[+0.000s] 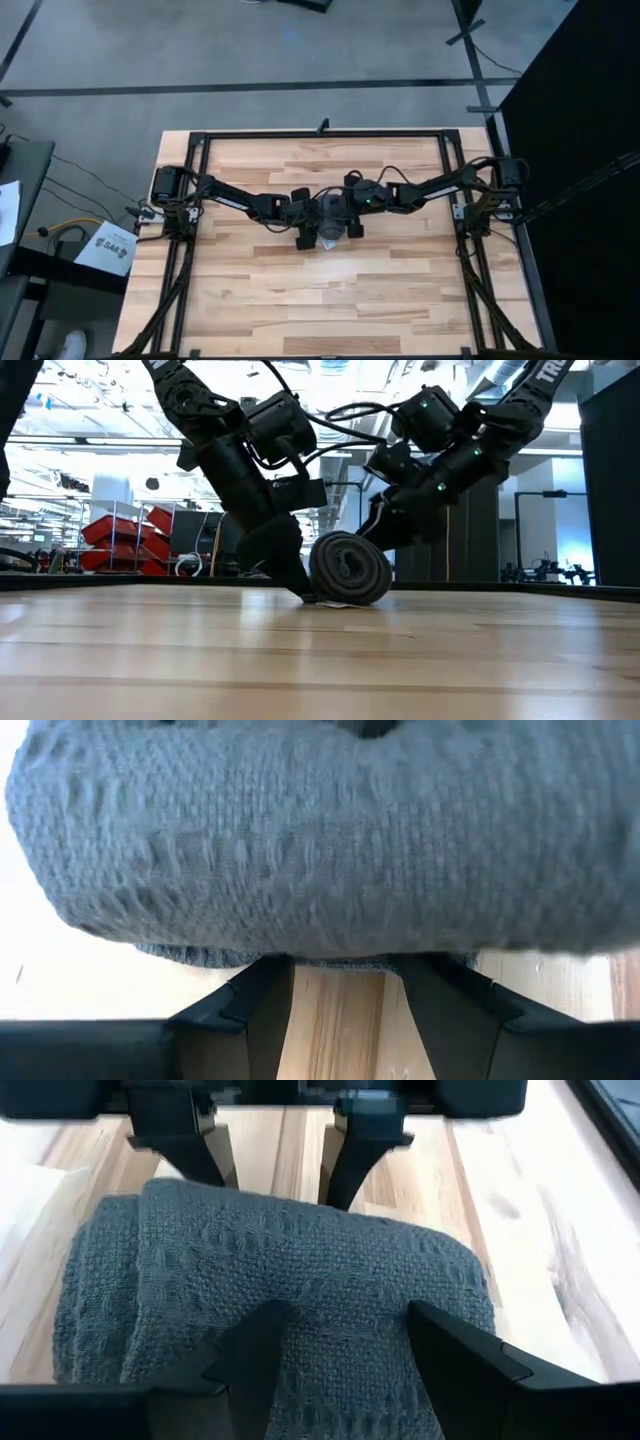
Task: Roll towel
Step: Roll the gray towel
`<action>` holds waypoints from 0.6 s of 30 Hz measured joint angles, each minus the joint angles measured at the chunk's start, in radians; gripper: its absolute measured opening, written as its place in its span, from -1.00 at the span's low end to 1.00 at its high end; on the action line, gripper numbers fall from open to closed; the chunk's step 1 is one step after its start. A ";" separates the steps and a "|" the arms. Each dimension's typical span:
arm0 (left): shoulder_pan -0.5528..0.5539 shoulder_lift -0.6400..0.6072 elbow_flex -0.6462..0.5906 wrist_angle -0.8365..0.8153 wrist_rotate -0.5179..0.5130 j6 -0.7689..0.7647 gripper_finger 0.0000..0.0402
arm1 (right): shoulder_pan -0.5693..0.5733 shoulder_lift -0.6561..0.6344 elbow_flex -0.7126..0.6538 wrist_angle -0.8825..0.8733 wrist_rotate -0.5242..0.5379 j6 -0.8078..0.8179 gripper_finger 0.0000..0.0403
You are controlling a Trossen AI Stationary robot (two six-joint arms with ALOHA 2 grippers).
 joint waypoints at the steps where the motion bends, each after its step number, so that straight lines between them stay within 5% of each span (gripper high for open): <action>1: 0.000 0.000 0.000 0.000 0.001 0.000 -0.14 | 0.000 0.000 0.000 -0.003 -0.001 0.000 0.01; 18: -0.014 0.002 0.050 -0.081 -0.008 -0.060 -0.14 | -0.021 0.030 0.000 0.030 -0.012 0.015 0.01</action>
